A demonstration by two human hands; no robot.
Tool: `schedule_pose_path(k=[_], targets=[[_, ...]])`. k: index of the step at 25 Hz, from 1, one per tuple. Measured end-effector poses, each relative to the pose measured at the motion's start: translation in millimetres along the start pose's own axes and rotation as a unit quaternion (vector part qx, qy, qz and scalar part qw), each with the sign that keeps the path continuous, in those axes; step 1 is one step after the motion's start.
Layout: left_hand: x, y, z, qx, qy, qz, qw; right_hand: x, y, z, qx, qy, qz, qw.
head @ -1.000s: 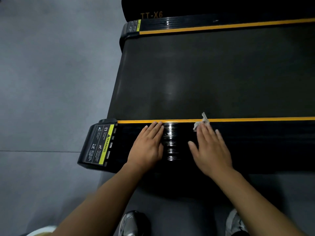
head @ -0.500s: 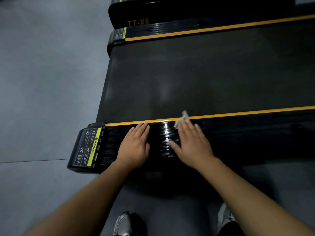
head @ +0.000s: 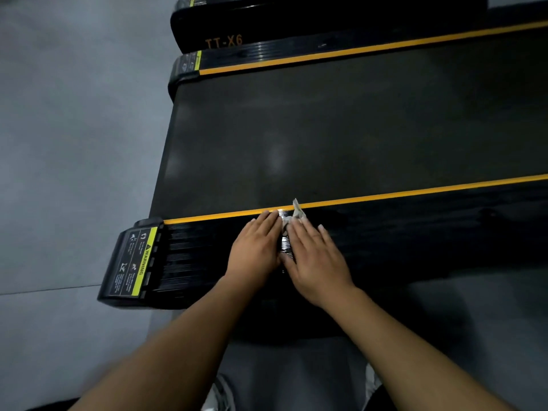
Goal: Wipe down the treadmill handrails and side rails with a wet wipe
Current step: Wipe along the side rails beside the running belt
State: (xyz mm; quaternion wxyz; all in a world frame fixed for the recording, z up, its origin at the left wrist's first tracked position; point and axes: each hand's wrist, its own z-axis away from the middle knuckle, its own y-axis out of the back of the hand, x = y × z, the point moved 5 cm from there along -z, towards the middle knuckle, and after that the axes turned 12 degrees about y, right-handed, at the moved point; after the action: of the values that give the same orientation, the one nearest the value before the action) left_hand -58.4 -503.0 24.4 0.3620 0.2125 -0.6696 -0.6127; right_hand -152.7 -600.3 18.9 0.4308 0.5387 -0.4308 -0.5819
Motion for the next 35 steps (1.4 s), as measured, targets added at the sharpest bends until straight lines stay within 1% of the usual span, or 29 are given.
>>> schedule_pose_path(k=[3,4,6,8,9,12,13,15,17,18,21,22,23,25,26,27,29,31,32,35], targets=[[-1,1,1,0.015,-0.006,0.017,1.000,25,2,26,0.037,-0.092,0.018,0.995],[-2,1,0,0.017,-0.006,0.017,1.000,25,0,28,0.035,-0.101,0.019,0.994],[-2,-1,-1,0.016,-0.008,0.021,1.000,2,-6,19,0.035,-0.047,0.015,0.998],[-3,-2,-2,0.011,-0.010,0.028,0.999,-11,-13,12,0.035,0.010,0.042,0.998],[-3,-2,-3,0.010,-0.014,0.031,0.999,-6,-11,13,0.037,0.011,0.050,0.998],[-4,-4,-3,0.005,-0.010,0.028,1.000,22,-4,38,0.080,-0.073,0.064,0.992],[-4,-3,-3,0.009,-0.009,0.026,1.000,19,-6,42,0.084,-0.081,0.062,0.991],[-2,-2,-3,0.009,-0.009,0.028,1.000,-9,-17,43,0.064,-0.034,0.051,0.996],[-2,-2,-2,0.007,-0.010,0.030,0.999,-21,-22,44,0.071,0.013,0.069,0.995],[-1,-1,-3,0.007,-0.012,0.032,0.999,-11,-18,46,0.080,0.005,0.080,0.994],[-3,-2,-2,0.001,-0.003,0.026,1.000,19,-5,64,0.121,-0.094,0.076,0.985],[-3,-3,-3,0.003,-0.002,0.024,1.000,15,-6,64,0.126,-0.101,0.073,0.984],[-3,-3,-3,0.005,-0.002,0.025,1.000,2,-10,60,0.119,-0.079,0.070,0.987],[-3,-3,-2,0.005,-0.002,0.030,1.000,-29,-26,54,0.094,0.006,0.065,0.993],[-4,-4,-2,0.005,-0.002,0.031,1.000,-33,-27,54,0.094,0.029,0.073,0.992],[-3,-4,-2,0.005,-0.004,0.030,1.000,-27,-22,55,0.100,0.028,0.083,0.991],[-2,-3,-3,0.006,-0.005,0.030,1.000,-3,-14,66,0.131,-0.032,0.092,0.987],[-3,-3,-3,0.008,-0.003,0.024,1.000,1,-12,73,0.152,-0.085,0.078,0.982],[-3,-3,-3,0.005,-0.003,0.023,1.000,-9,-16,71,0.149,-0.075,0.071,0.983],[-3,-4,-2,0.002,-0.001,0.026,1.000,-48,-33,65,0.120,0.037,0.065,0.990]])
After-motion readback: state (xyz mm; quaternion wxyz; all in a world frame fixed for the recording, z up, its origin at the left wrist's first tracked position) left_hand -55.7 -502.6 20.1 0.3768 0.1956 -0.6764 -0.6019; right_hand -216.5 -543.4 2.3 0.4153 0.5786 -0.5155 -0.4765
